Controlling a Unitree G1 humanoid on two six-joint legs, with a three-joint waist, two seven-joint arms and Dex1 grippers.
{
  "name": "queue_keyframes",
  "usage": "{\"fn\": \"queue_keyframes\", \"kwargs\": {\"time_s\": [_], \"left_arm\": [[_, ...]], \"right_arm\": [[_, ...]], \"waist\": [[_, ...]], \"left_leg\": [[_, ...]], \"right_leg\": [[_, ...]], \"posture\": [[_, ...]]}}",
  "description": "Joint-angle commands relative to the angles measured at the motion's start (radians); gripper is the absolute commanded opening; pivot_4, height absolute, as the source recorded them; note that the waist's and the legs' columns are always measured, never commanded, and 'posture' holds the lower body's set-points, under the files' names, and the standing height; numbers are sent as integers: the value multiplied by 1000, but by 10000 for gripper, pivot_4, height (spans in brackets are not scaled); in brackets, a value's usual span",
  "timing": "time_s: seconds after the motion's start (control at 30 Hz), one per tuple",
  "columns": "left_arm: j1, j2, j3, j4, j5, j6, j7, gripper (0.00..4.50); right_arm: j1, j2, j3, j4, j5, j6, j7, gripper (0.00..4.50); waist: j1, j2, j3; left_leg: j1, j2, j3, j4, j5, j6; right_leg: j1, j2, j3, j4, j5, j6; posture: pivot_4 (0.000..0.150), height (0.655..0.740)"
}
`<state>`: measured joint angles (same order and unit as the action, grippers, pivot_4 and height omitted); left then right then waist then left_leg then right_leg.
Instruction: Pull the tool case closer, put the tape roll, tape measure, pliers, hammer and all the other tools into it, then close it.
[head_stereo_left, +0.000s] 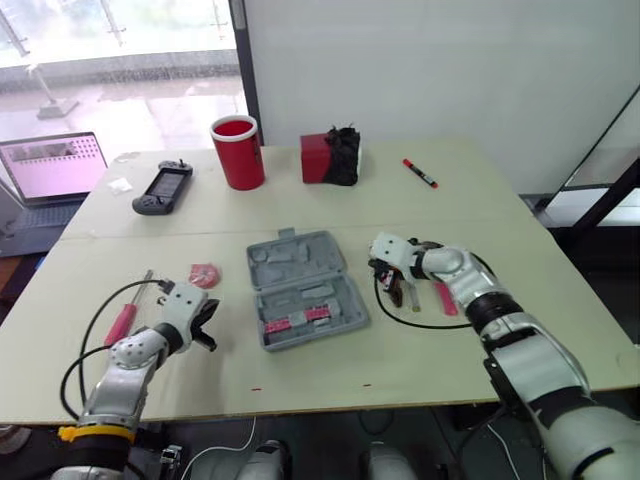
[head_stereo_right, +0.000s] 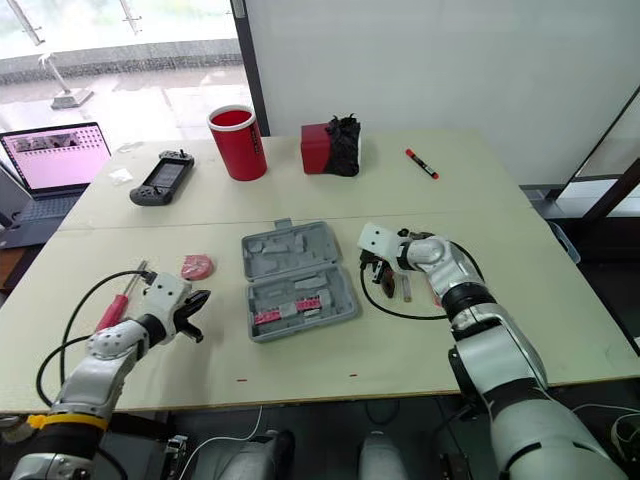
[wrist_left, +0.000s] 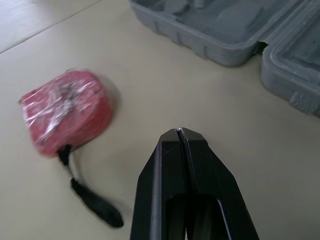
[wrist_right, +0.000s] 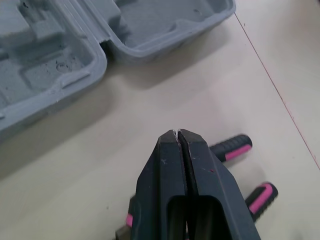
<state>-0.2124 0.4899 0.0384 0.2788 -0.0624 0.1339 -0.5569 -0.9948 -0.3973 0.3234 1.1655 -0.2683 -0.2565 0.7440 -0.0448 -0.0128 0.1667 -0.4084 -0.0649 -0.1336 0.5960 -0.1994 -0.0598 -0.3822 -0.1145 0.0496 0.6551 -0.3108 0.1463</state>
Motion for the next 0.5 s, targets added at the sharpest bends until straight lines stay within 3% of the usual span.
{"fn": "queue_keyframes", "kwargs": {"time_s": [0.03, 0.5], "left_arm": [[-77, -10, -33, 74, 27, -55, -12, 0], [-206, -49, -115, 245, 69, -150, -75, 0]], "right_arm": [[-54, 43, 4, 48, -24, -39, -21, 661], [-84, 164, -107, 133, 42, -31, 111, 661]], "waist": [[-4, 0, 0], [-27, 0, 0]], "left_leg": [[0, 0, 0, 0, 0, 0], [0, 0, -1, 0, 3, -4]], "right_leg": [[0, 0, 0, 1, 0, 0], [-5, 1, 1, 10, 0, 0]], "posture": [[1500, 7400], [1500, 7400]]}}
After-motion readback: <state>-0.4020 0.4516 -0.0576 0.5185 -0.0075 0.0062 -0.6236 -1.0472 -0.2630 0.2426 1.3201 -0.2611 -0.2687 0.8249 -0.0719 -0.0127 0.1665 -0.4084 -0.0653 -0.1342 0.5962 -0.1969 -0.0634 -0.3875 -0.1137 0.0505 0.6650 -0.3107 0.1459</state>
